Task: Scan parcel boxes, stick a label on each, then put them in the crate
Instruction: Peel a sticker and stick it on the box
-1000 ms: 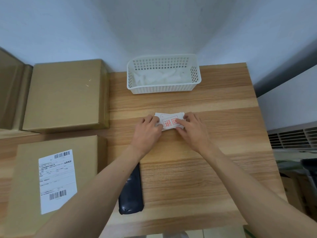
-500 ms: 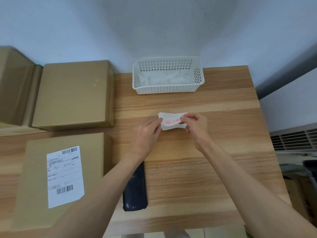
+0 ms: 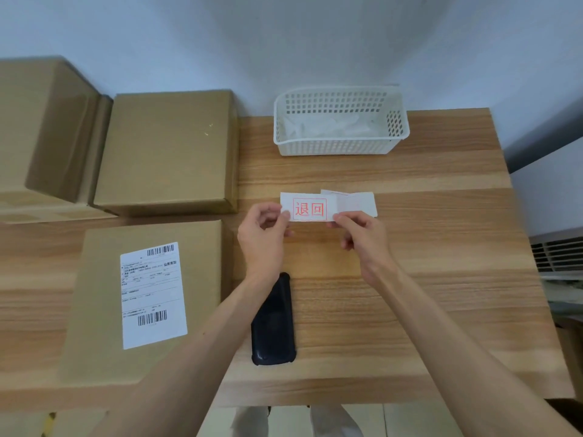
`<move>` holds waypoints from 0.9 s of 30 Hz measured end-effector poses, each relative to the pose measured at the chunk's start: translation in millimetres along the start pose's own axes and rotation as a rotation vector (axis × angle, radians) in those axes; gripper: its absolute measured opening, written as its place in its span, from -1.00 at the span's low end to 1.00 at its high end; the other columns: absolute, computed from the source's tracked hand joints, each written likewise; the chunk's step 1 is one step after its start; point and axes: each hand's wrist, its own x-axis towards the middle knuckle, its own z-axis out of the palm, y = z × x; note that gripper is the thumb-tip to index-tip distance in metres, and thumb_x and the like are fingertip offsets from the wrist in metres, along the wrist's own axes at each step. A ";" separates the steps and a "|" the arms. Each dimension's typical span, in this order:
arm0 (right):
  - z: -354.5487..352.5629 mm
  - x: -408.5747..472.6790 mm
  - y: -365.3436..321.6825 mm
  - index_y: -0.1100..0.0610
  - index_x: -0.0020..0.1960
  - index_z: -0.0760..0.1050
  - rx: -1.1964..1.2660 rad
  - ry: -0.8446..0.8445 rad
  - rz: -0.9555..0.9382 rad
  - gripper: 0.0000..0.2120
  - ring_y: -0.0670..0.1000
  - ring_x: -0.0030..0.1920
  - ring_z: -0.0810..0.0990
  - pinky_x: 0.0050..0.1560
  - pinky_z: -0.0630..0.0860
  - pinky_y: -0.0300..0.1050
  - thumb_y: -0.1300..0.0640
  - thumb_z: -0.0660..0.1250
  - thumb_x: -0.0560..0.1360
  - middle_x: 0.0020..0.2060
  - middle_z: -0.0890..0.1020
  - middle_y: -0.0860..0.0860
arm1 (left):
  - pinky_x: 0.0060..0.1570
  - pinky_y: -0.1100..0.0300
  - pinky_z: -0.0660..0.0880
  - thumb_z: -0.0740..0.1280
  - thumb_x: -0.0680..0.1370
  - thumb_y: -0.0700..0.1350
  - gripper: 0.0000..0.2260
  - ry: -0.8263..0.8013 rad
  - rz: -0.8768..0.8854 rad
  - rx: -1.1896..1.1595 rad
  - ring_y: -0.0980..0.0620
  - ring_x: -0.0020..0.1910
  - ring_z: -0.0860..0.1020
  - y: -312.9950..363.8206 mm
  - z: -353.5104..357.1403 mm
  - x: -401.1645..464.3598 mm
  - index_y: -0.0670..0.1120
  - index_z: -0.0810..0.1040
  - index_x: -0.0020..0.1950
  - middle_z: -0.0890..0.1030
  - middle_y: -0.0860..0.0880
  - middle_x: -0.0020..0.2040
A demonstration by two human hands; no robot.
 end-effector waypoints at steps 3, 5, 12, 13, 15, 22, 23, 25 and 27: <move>-1.5 -2.8 3.8 0.20 -0.04 0.67 -0.011 -0.018 -0.013 -0.92 -0.07 -0.47 0.38 -0.38 0.40 -0.27 0.22 0.40 0.56 -0.14 0.75 0.10 | -0.14 0.12 0.67 0.43 0.57 -0.28 -0.90 0.000 -0.008 -0.008 0.01 -0.06 0.71 0.2 -1.2 -1.3 -0.14 0.60 0.06 0.71 -0.06 -0.02; -1.5 -3.5 4.9 0.20 -0.05 0.67 -0.009 -0.025 -0.017 -0.92 -0.07 -0.47 0.36 -0.37 0.39 -0.27 0.23 0.40 0.56 -0.14 0.75 0.10 | -0.10 0.06 0.68 0.43 0.57 -0.27 -0.90 -0.006 -0.013 0.002 0.02 -0.11 0.71 -0.7 -1.2 -2.4 -0.13 0.60 0.06 0.72 -0.05 -0.02; -5.9 -6.2 5.4 0.22 -0.05 0.68 -0.026 -0.023 -0.034 -0.90 -0.09 -0.45 0.36 -0.38 0.38 -0.28 0.26 0.38 0.57 -0.16 0.75 0.07 | 0.08 0.25 0.55 0.45 0.56 -0.21 -0.89 -0.012 0.214 0.300 0.16 -0.02 0.58 -11.6 -2.6 -1.0 -0.06 0.62 0.05 0.61 0.07 0.03; -5.7 -7.4 5.4 0.23 -0.04 0.68 -0.028 -0.025 -0.042 -0.90 -0.09 -0.45 0.37 -0.37 0.38 -0.28 0.26 0.38 0.57 -0.16 0.75 0.07 | 0.08 0.31 0.50 0.46 0.55 -0.20 -0.88 -0.026 0.321 0.406 0.16 0.03 0.54 -14.0 -3.0 -0.6 -0.07 0.63 0.07 0.56 0.07 0.07; -4.0 -10.5 5.2 0.26 -0.04 0.68 -0.017 -0.038 -0.057 -0.89 -0.10 -0.44 0.38 -0.37 0.37 -0.26 0.27 0.38 0.57 -0.16 0.75 0.10 | 0.05 0.29 0.45 0.47 0.54 -0.19 -0.89 -0.089 0.521 0.546 0.08 0.07 0.50 -18.6 -1.3 0.3 -0.09 0.66 0.06 0.54 0.04 0.06; -1.5 -16.6 3.9 0.14 -0.10 0.71 -0.014 -0.107 -0.094 -0.84 -0.06 -0.40 0.41 -0.34 0.40 -0.25 0.27 0.37 0.57 -0.18 0.73 -0.01 | -0.04 0.15 0.48 0.37 0.56 -0.07 -0.81 -0.275 0.814 0.619 0.05 -0.05 0.50 -24.2 13.3 -4.7 -0.15 0.71 0.00 0.63 -0.02 -0.06; -2.1 -16.4 3.7 0.15 -0.09 0.71 -0.017 -0.115 -0.096 -0.85 -0.06 -0.40 0.41 -0.34 0.41 -0.24 0.27 0.37 0.58 -0.15 0.74 0.02 | -0.04 0.15 0.49 0.37 0.56 -0.07 -0.81 -0.273 0.811 0.614 0.05 -0.05 0.50 -24.7 13.0 -3.7 -0.15 0.71 0.00 0.64 -0.02 -0.06; -2.7 -16.6 3.0 0.15 -0.08 0.71 -0.025 -0.130 -0.101 -0.85 -0.06 -0.40 0.41 -0.33 0.41 -0.24 0.26 0.37 0.58 -0.11 0.74 0.05 | -0.05 0.17 0.48 0.38 0.56 -0.09 -0.83 -0.266 0.802 0.609 0.05 -0.06 0.50 -25.5 12.3 -1.8 -0.15 0.72 0.00 0.64 -0.03 -0.07; -2.3 -16.3 2.6 0.15 -0.08 0.71 -0.026 -0.138 -0.107 -0.85 -0.07 -0.41 0.42 -0.33 0.41 -0.25 0.26 0.37 0.58 -0.10 0.74 0.06 | -0.02 0.24 0.43 0.40 0.56 -0.11 -0.85 -0.269 0.792 0.622 0.06 -0.06 0.50 -25.4 11.4 -1.1 -0.15 0.72 0.01 0.64 -0.02 -0.06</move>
